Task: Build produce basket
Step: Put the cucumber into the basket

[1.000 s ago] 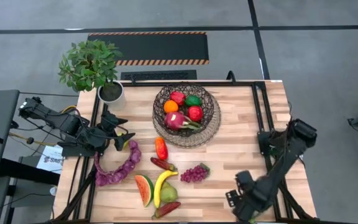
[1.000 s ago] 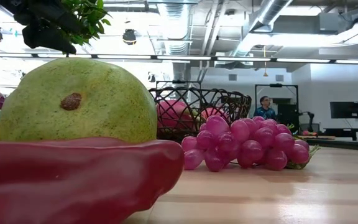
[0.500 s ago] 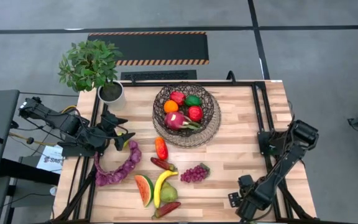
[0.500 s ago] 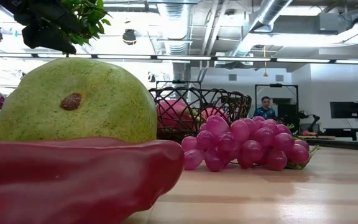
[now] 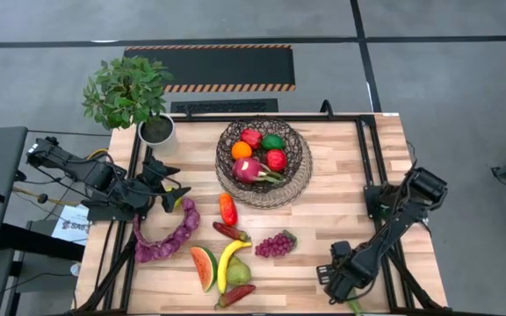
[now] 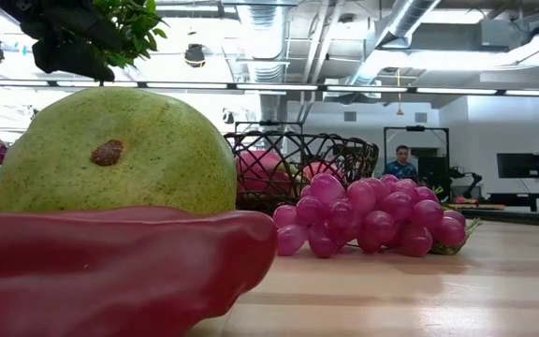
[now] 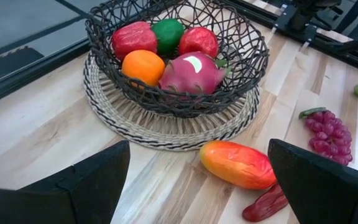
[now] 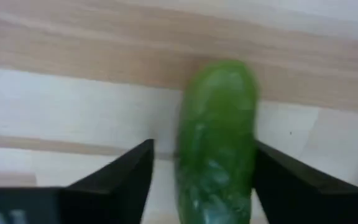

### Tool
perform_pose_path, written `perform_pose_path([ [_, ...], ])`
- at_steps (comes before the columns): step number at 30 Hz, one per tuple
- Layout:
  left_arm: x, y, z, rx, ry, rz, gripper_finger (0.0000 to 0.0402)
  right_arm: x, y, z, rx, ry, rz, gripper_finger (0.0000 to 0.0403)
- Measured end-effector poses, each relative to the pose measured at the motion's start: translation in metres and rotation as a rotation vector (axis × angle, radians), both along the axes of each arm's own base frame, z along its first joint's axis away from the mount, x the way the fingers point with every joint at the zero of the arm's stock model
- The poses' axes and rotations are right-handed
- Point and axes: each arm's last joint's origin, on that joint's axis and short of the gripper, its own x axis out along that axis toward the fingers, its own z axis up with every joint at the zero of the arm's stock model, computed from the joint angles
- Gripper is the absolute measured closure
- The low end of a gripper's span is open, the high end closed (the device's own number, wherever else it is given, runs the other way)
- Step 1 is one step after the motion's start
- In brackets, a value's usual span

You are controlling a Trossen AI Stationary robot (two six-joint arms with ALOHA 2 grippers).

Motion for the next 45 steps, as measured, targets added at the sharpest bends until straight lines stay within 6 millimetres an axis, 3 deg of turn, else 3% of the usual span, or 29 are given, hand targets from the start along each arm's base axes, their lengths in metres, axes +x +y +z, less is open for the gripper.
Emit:
perform_pose_path([
  [8,-0.001,0.001,-0.001,0.003,0.017,0.005,0.0034,0.026,-0.031,0.000,-0.138,-0.079,0.046,0.0283],
  [13,-0.001,0.001,-0.001,0.002,0.017,0.005,0.0034,0.056,-0.069,0.005,-0.217,-0.147,0.122,0.0292],
  [16,-0.001,0.001,-0.001,0.000,0.016,0.006,0.0034,0.073,-0.097,0.015,-0.269,-0.182,0.179,0.0275],
  [21,-0.001,0.001,-0.002,-0.010,0.016,0.009,0.0034,0.094,-0.141,0.060,-0.348,-0.339,0.286,0.0261],
  [28,-0.002,0.001,-0.002,-0.010,0.022,0.009,0.0034,0.099,-0.205,0.140,-0.502,-0.555,0.353,0.0271],
  [34,-0.002,0.001,-0.002,-0.009,0.021,0.011,0.0034,0.104,-0.268,0.182,-0.683,-0.615,0.338,0.0262],
  [38,-0.002,0.001,-0.002,-0.019,0.018,0.020,0.0034,0.112,-0.310,0.182,-0.735,-0.574,0.300,0.0263],
  [45,-0.002,0.001,-0.002,-0.030,0.014,0.027,0.0034,0.124,-0.363,0.145,-0.668,-0.445,0.214,0.0252],
])
